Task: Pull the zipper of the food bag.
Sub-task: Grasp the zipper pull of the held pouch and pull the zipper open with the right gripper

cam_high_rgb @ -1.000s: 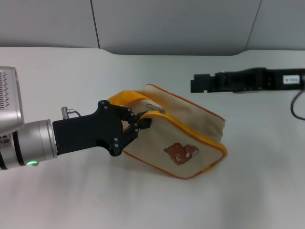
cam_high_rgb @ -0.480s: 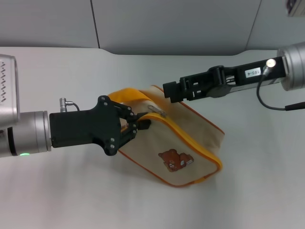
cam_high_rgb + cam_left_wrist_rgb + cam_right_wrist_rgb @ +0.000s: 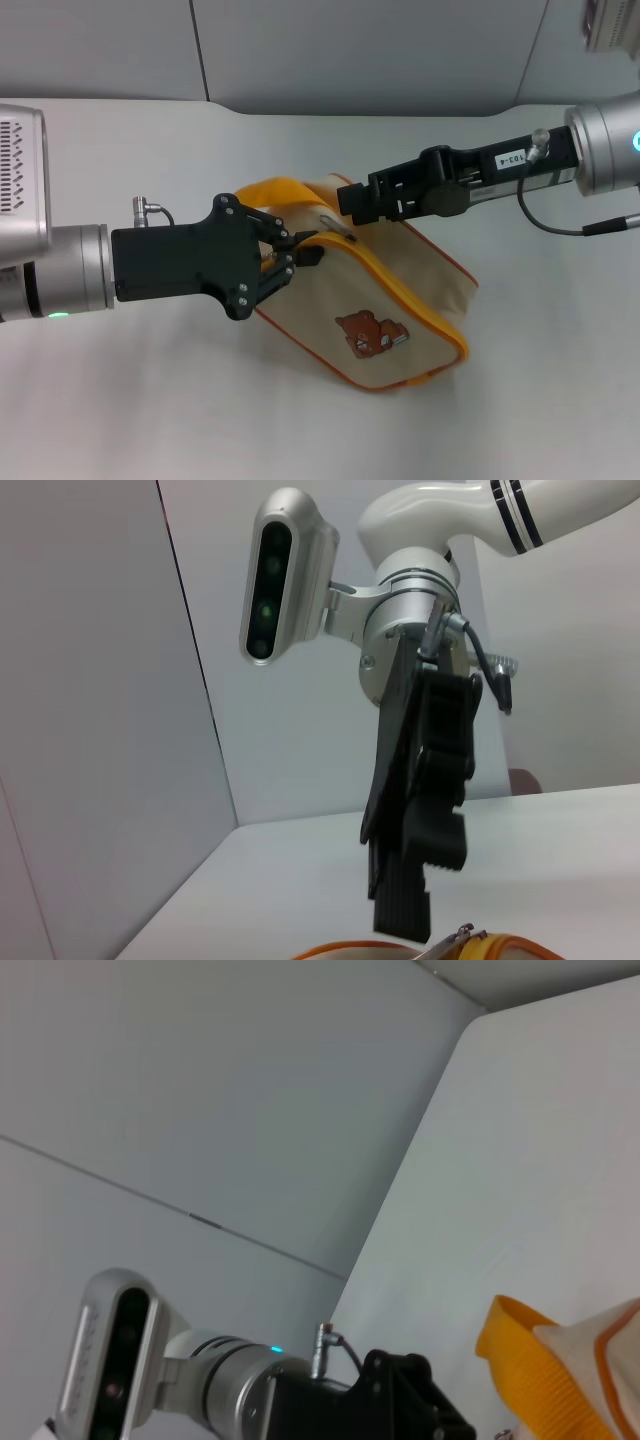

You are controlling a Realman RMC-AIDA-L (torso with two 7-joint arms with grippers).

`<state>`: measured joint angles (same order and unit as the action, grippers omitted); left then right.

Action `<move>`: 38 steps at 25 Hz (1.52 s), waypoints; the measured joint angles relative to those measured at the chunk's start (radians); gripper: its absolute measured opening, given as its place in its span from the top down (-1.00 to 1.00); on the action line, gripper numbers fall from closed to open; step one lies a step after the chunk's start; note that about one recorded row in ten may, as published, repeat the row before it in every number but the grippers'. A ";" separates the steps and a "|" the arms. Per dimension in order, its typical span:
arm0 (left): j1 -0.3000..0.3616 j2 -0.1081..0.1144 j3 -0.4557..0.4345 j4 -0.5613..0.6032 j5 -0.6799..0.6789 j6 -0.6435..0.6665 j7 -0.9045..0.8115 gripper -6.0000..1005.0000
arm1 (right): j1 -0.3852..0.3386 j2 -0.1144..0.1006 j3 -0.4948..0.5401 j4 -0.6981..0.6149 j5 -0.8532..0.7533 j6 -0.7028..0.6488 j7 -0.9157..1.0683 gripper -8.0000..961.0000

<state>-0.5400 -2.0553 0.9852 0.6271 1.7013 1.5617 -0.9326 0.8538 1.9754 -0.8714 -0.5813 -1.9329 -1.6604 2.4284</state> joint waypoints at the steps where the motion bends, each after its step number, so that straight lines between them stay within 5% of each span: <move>1: 0.000 -0.001 0.000 0.007 0.000 0.001 0.000 0.87 | 0.001 0.000 0.000 0.002 0.000 0.006 0.000 0.14; 16: -0.009 -0.011 0.002 0.110 0.000 0.004 -0.067 0.87 | -0.015 0.011 0.006 0.005 0.007 0.019 0.001 0.24; 38: -0.001 -0.012 -0.002 0.103 0.003 -0.015 -0.063 0.87 | -0.054 0.032 0.051 0.011 0.050 0.024 -0.039 0.38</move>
<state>-0.5405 -2.0678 0.9836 0.7302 1.7039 1.5465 -0.9960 0.8000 2.0076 -0.8208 -0.5703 -1.8829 -1.6362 2.3895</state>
